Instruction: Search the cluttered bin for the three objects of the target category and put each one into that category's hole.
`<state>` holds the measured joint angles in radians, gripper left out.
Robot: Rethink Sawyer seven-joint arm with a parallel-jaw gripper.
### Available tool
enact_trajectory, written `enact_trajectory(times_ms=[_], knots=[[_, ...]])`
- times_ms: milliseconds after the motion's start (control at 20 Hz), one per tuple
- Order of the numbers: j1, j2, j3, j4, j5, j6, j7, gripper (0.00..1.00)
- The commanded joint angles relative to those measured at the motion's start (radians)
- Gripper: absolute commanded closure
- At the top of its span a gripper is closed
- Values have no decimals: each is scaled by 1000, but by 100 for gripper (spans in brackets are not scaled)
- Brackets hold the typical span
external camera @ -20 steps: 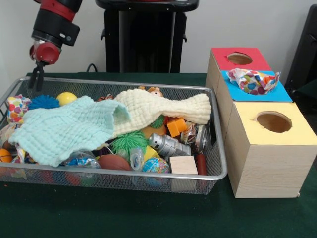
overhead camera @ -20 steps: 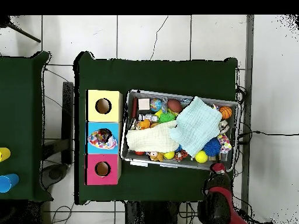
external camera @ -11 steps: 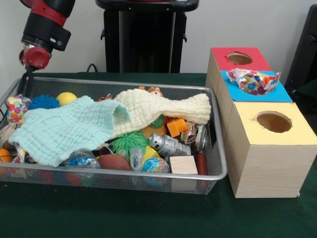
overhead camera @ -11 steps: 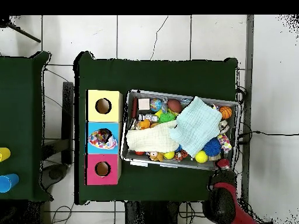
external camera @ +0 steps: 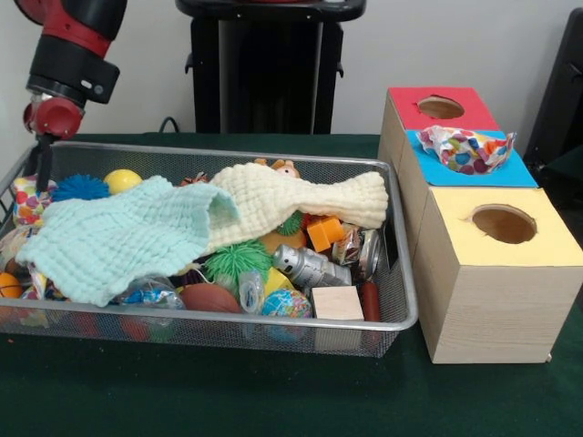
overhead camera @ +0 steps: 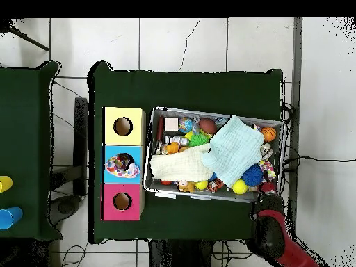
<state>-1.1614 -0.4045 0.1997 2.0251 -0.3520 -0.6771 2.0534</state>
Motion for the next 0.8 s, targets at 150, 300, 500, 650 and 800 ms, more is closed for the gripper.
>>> enact_trajectory(times_ms=[150,300,500,650,800], knots=[[12,1,131,-167,-33,147,155,0],[14,2,135,-170,-32,155,152,0],[16,16,132,-189,-36,171,138,100],[14,18,134,-190,-44,169,138,100],[20,16,127,-185,-44,162,140,100]])
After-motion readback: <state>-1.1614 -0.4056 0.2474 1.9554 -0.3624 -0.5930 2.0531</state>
